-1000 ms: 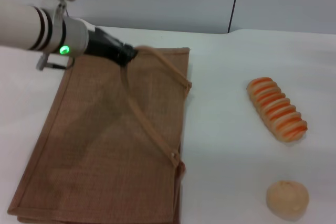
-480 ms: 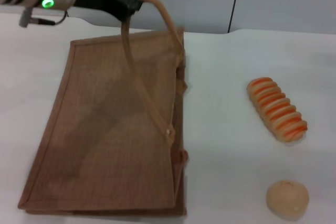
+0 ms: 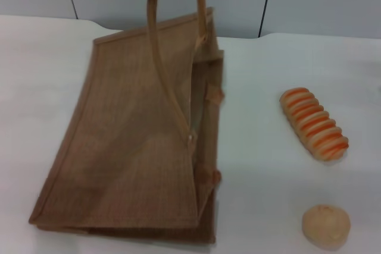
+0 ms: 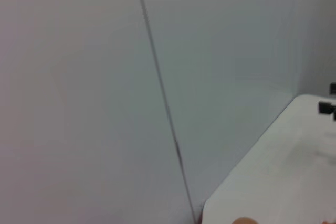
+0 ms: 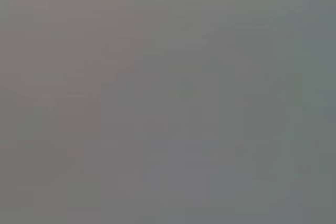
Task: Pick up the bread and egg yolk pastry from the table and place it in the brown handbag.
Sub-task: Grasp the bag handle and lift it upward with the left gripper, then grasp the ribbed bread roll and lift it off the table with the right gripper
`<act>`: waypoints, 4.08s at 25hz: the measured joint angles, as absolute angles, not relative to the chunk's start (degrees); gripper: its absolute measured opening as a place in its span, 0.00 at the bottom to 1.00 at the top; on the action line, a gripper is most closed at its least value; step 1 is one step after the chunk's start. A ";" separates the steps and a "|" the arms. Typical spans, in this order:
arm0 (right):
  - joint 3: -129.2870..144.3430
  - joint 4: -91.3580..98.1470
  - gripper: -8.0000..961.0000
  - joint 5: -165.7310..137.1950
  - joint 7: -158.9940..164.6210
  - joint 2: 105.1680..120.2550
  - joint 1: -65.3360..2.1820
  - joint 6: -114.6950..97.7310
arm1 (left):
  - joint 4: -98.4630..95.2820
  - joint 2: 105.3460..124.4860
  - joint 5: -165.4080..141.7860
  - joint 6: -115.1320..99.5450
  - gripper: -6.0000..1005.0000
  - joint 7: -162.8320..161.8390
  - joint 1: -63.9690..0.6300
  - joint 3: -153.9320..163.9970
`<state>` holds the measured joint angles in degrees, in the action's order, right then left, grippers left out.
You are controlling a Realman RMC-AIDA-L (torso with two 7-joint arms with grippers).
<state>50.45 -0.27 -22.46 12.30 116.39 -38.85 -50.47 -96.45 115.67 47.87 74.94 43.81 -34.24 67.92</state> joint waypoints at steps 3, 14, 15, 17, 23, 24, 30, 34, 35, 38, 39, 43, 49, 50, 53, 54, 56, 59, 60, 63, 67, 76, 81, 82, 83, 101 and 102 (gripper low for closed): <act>51.61 -0.30 0.80 -22.46 12.30 116.40 -38.84 -50.62 | -98.16 115.67 48.12 76.27 0.12 43.71 -34.26 67.18; 59.90 -2.53 0.80 -37.98 25.50 116.11 -37.78 -62.64 | -99.58 115.02 47.77 78.83 0.12 43.15 -34.00 65.29; 59.90 -2.55 0.80 -39.58 25.92 116.10 -37.47 -64.64 | -99.58 114.94 47.62 78.98 0.12 43.13 -34.00 65.05; 59.92 -2.57 0.80 -43.00 27.06 116.02 -36.91 -67.55 | -99.60 114.80 47.40 79.37 0.12 43.13 -33.91 64.43; 59.94 -2.05 0.80 -56.32 39.52 113.52 -36.42 -71.08 | -99.72 114.11 47.37 80.21 0.12 42.90 -33.77 64.15; 59.95 -2.00 0.80 -58.29 41.54 112.93 -36.41 -71.82 | -99.77 114.08 47.37 80.23 0.12 42.83 -33.76 64.15; 60.31 1.25 0.80 -69.93 52.98 110.14 -36.57 -72.20 | -99.85 114.00 47.31 80.25 0.12 42.83 -33.75 63.93; 60.69 8.18 0.80 -79.78 63.15 110.01 -35.67 -69.01 | -100.31 113.99 46.98 80.25 0.12 42.86 -33.70 63.58; 60.69 10.42 0.80 -82.33 65.84 110.17 -35.22 -68.24 | -100.31 113.99 46.98 80.25 0.12 42.86 -33.70 63.58; 60.33 18.44 0.80 -89.89 73.92 111.16 -33.43 -66.72 | -100.38 113.99 46.64 80.25 0.12 42.86 -33.61 63.55; 60.10 22.06 0.80 -92.52 76.48 111.82 -32.38 -66.18 | -100.37 113.99 46.63 80.24 0.12 42.87 -33.58 63.55; 58.58 41.82 0.80 -105.79 88.14 116.14 -26.15 -64.70 | -100.01 114.13 46.60 79.93 0.12 43.01 -33.56 63.53; 59.22 47.64 0.80 -109.90 95.48 116.25 -24.95 -65.80 | -99.01 114.40 46.54 79.56 0.12 43.30 -33.15 63.54; 59.24 47.94 0.80 -110.57 96.30 116.21 -25.01 -66.06 | -99.01 114.40 46.54 79.56 0.12 43.30 -33.15 63.54; 59.51 49.38 0.80 -114.05 99.74 116.22 -25.16 -67.14 | -98.82 114.26 46.49 79.54 0.12 43.31 -33.13 63.54; 59.67 50.27 0.80 -115.82 101.31 116.28 -25.36 -67.71 | -98.68 114.21 46.49 79.53 0.12 43.32 -33.13 63.54; 59.89 51.64 0.80 -118.93 104.09 116.35 -25.87 -68.51 | -98.64 114.18 46.49 79.53 0.12 43.32 -33.12 63.54; 59.95 54.39 0.80 -125.34 109.63 116.23 -27.17 -70.10 | -98.49 114.13 46.30 79.53 0.12 43.33 -33.08 63.54; 59.95 54.39 0.80 -125.34 109.63 116.23 -27.17 -70.10 | -98.47 114.18 45.95 79.53 0.12 43.33 -33.07 63.54; 59.98 55.95 0.80 -129.41 112.40 116.26 -28.31 -71.21 | -98.46 114.50 44.94 79.53 0.12 43.33 -33.06 63.54; 60.58 57.20 0.80 -131.77 114.68 116.27 -29.32 -72.32 | -98.44 114.67 44.39 79.54 0.12 43.33 -33.16 63.57; 61.77 56.89 0.80 -137.83 118.91 116.38 -32.19 -73.42 | -98.49 114.70 44.38 79.54 0.12 43.33 -33.29 63.70; 62.62 56.66 0.79 -138.56 119.94 116.26 -32.62 -73.11 | -98.51 114.70 44.38 79.54 0.12 43.33 -33.36 63.65; 62.65 56.66 0.79 -139.00 120.30 116.26 -32.77 -73.10 | -98.51 114.70 44.38 79.54 0.12 43.33 -33.37 63.72; 62.69 56.66 0.79 -139.49 120.67 116.26 -32.91 -73.09 | -98.51 114.70 44.38 79.54 0.12 43.33 -33.38 63.76; 65.04 50.64 0.77 -143.28 123.24 116.28 -37.15 -71.09 | -96.90 114.79 44.41 79.39 0.12 43.33 -33.49 64.07; 65.28 50.62 0.77 -143.29 123.26 116.28 -37.19 -71.10 | -96.87 114.79 44.41 79.30 0.12 43.34 -33.50 64.07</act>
